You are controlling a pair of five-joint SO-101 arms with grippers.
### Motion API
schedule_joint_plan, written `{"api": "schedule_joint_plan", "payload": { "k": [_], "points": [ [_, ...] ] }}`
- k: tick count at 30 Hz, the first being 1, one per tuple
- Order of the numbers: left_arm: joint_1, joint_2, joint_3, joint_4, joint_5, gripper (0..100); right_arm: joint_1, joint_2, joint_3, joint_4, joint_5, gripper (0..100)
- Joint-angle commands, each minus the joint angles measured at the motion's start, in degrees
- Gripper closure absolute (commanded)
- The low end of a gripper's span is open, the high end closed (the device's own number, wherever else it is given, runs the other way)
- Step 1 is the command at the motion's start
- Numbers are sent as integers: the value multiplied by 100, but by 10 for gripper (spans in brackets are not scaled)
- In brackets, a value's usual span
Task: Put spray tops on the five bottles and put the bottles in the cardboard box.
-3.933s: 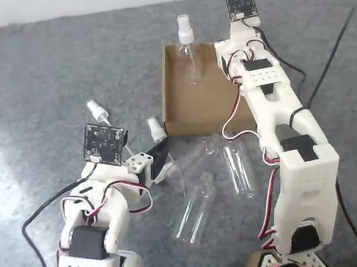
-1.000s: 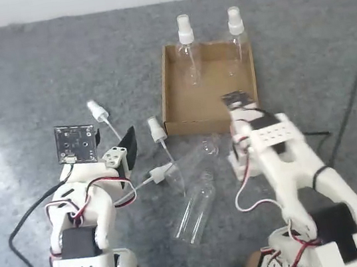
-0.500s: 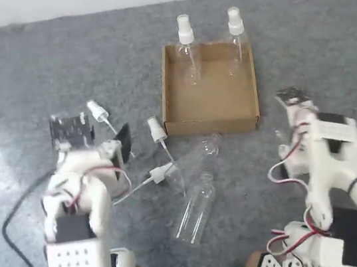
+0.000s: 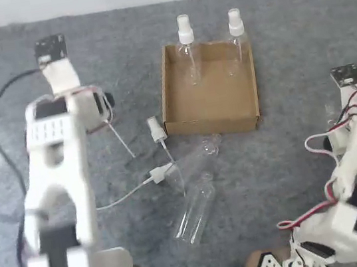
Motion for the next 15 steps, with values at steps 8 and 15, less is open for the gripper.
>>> {"api": "schedule_joint_plan", "payload": {
  "k": [8, 15],
  "points": [
    [-246, 2901, -3609, 1046, 985, 776, 75, 567, -589, -84, 114, 843],
    [-466, 4141, -4875, 1530, 1090, 776, 75, 567, -589, -84, 114, 839]
  ]
}}
